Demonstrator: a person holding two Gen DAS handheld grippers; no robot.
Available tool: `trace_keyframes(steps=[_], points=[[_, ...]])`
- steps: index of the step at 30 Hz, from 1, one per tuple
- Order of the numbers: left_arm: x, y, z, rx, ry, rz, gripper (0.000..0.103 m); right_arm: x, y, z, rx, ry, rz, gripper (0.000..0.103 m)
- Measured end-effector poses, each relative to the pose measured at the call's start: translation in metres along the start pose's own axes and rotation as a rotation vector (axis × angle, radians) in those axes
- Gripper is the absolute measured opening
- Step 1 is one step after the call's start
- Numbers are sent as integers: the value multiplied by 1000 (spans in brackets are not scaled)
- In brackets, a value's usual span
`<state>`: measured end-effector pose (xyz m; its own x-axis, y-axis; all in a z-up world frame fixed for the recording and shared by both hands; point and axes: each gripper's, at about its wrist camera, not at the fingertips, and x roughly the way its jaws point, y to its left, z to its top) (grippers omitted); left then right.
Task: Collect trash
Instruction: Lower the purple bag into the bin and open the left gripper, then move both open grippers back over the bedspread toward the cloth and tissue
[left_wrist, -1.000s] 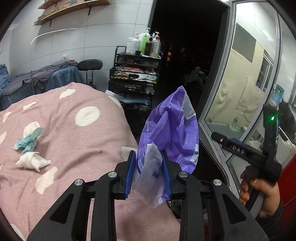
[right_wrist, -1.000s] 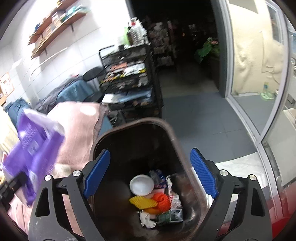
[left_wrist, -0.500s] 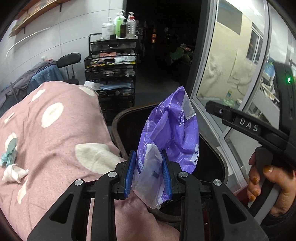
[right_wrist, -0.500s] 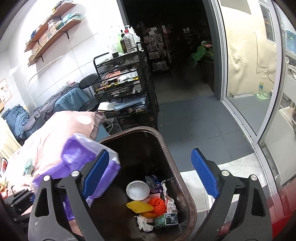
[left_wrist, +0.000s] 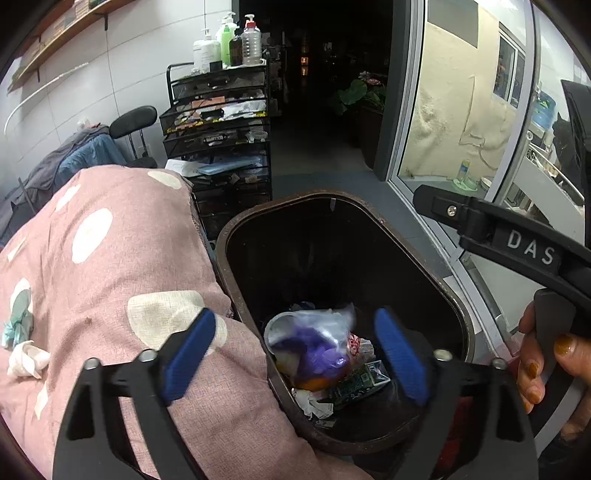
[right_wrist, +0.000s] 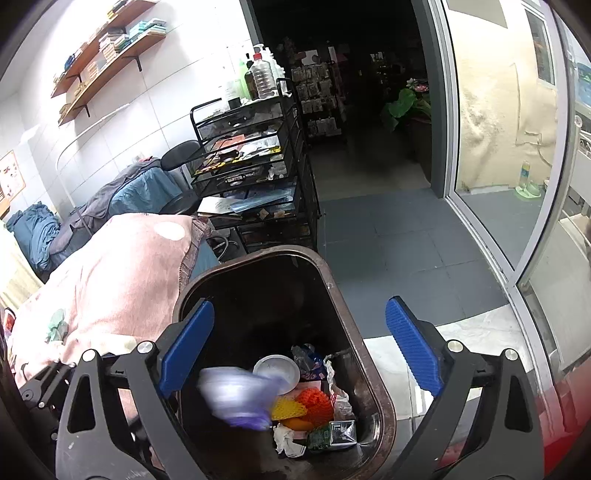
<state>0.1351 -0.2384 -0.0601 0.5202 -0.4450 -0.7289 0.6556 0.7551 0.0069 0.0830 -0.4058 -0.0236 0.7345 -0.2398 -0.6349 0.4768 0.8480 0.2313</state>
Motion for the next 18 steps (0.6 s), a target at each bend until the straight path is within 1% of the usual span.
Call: trace_keyframes(steps=[4,5,11,18], points=[[-5,-2,-1,11,-16,1,93,-3,0,-1,-2,-19,8,94],[-8,-2,-2,9,-25,0,94,-3,0,-1,-1,-24,10,95],[-33,7,-9,-31,-89,-25,97,-2,1,-2,-2,-30,31,96],[-71,36,-23,-93,-172,12,97,0,16,-7,-33,-14,85,96]])
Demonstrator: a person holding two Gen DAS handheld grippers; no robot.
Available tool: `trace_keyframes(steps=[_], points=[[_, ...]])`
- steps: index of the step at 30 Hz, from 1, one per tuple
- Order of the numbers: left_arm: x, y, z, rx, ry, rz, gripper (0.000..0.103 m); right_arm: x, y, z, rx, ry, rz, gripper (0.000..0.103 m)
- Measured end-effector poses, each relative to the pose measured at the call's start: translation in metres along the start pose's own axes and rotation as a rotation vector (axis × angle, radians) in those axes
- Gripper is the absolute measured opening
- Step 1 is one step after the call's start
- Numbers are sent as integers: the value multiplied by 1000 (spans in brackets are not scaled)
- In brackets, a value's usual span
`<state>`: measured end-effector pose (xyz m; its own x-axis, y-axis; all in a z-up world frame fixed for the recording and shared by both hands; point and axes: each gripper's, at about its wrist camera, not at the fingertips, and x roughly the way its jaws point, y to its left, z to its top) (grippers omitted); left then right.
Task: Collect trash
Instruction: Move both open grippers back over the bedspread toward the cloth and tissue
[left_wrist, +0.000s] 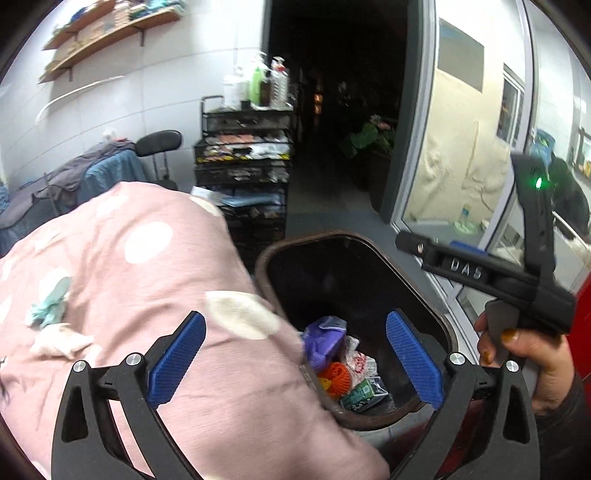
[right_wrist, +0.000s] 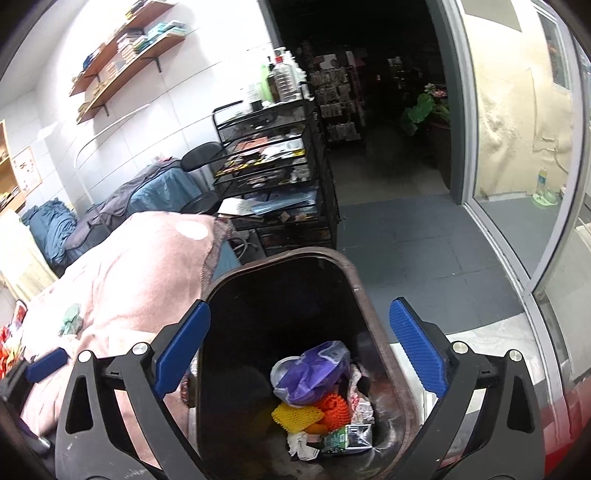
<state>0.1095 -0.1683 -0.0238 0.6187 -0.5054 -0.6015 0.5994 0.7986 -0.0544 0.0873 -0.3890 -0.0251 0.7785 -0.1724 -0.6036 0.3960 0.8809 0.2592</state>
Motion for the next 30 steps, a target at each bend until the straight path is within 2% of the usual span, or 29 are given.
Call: trace_keyframes(steps=[5,12,23,30], points=[[-24,34,-3,-60,-39,53,98,7,23,-6,-37,32,45,96],[-48,88,-10,-159,-63,163,97,17,75,-16,-129,75,132,96],[-75,178,-39,-295,-40,357,97,29,183,-32,-349,154,297,96],[-94,232,-57,-387,-31,447,97,40,258,-47,-502,226,411,96]])
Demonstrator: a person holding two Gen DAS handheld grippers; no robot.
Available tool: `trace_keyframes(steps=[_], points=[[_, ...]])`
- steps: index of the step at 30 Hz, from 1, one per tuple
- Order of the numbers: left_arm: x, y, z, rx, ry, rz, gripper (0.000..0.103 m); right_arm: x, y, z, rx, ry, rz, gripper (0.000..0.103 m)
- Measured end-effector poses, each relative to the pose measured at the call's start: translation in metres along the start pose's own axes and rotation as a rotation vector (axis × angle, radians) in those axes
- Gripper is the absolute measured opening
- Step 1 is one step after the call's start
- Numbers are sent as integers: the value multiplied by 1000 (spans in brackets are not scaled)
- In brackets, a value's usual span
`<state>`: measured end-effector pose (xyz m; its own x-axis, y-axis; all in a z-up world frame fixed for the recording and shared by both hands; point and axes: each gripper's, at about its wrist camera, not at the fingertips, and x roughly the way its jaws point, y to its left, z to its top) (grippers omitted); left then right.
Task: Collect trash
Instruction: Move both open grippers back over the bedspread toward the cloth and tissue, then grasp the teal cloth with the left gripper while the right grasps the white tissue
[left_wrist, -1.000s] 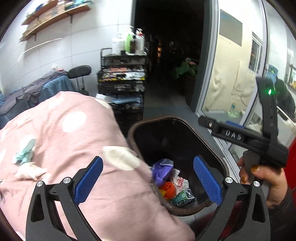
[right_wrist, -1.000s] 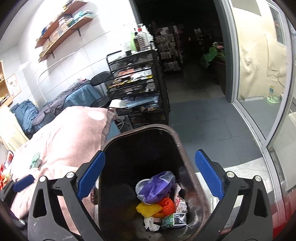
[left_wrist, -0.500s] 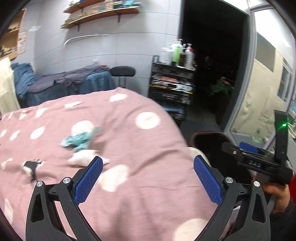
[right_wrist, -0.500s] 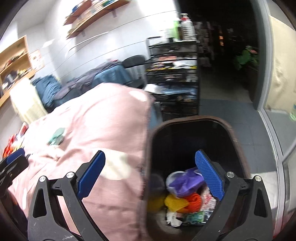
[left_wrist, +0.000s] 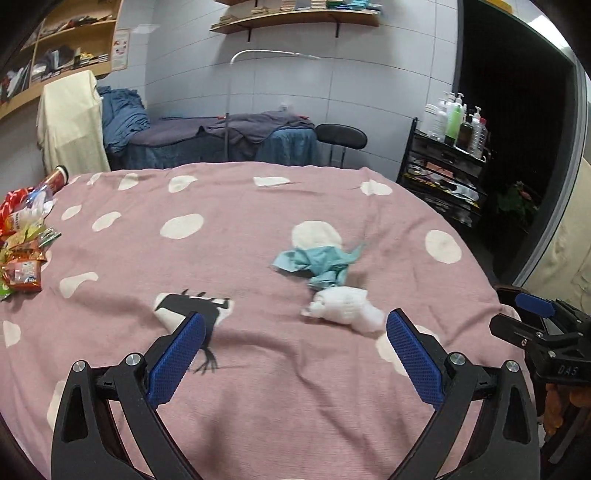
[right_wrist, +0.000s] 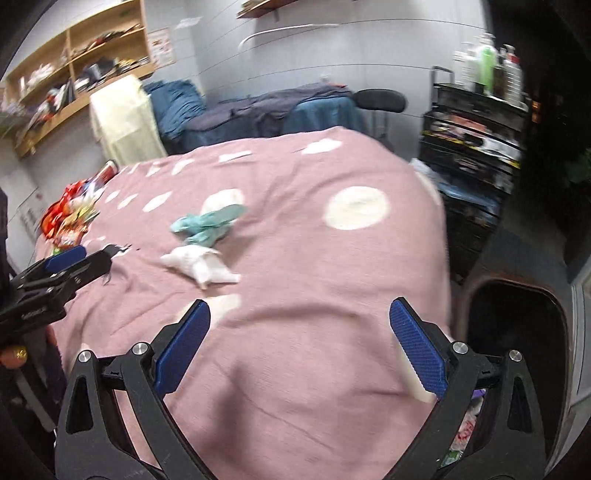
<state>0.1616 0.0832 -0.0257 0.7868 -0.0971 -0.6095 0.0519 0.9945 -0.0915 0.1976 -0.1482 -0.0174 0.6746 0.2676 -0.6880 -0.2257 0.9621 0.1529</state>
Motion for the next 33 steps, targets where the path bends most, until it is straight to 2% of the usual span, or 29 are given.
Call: trace_keyframes(steps=[7,12,16,19,22,24,26,29,33], points=[[6,40,3,-60,14,58,97,35,48,17,-104,80,73,96],[18,54,6,-78,42,53,97,66,71,29,-162,164,102,96],[26,56,9,-78,54,41,97,93,90,42,-258,229,84,95],[32,57,12,-84,63,25,97,112,100,48,-301,263,94,86],[37,54,15,-70,68,20,97,135,105,51,-312,333,130,71],[39,51,16,-58,73,16,97,142,107,49,-316,363,161,47],[41,49,17,-47,76,14,97,143,106,48,-306,363,192,33],[45,46,20,-31,83,11,97,136,102,46,-276,347,228,26],[50,38,25,-3,92,-2,96,112,93,41,-252,308,247,26]])
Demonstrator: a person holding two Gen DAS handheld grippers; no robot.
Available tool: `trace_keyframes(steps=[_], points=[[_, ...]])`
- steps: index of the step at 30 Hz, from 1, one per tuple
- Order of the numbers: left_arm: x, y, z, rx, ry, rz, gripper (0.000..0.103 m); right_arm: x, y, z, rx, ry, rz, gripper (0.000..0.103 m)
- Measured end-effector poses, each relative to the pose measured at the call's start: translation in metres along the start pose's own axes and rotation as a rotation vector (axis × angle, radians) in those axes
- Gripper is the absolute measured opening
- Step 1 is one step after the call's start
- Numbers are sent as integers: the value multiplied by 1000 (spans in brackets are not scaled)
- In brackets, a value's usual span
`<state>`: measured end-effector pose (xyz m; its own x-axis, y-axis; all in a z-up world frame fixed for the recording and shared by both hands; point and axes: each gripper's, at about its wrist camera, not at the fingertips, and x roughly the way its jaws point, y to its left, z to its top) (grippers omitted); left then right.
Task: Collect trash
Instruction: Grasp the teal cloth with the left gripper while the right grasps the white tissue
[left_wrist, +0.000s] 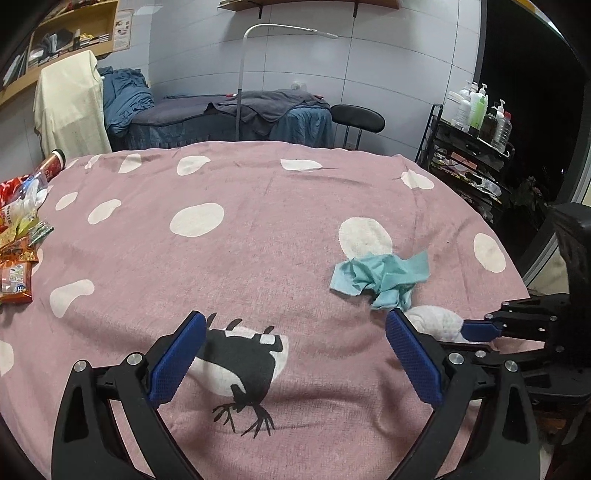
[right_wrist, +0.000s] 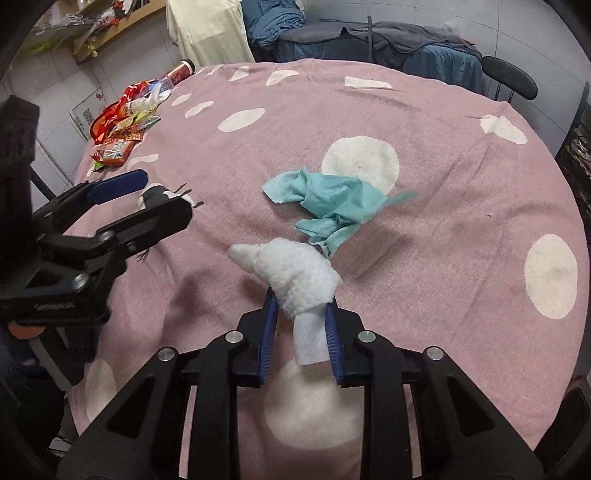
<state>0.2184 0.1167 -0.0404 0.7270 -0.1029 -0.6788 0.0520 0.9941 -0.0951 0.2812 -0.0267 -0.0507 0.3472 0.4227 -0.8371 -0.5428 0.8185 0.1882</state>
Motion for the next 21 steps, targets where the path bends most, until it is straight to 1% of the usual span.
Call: trace_keyframes(steps=[3,7,9,12,16,17,19,21], points=[[8,-12,3,43,18,-16,96,-25,-7,-16,40,-45,-13,25],[21,-36,8,134,49,-28,95,-50,-23,-31,114,-98,-47,25],[31,-50,12,184,77,-38,94,-64,-36,-40,171,-132,-70,25],[47,-66,17,231,129,-57,93,-75,-48,-48,225,-159,-88,25],[67,-90,19,328,185,-53,93,-86,-63,-58,274,-178,-101,25],[72,-94,19,345,198,-54,89,-87,-67,-60,281,-180,-102,25],[85,-100,19,366,242,-54,79,-90,-72,-66,297,-183,-103,25],[95,-103,19,371,281,-59,62,-93,-74,-71,308,-189,-104,25]])
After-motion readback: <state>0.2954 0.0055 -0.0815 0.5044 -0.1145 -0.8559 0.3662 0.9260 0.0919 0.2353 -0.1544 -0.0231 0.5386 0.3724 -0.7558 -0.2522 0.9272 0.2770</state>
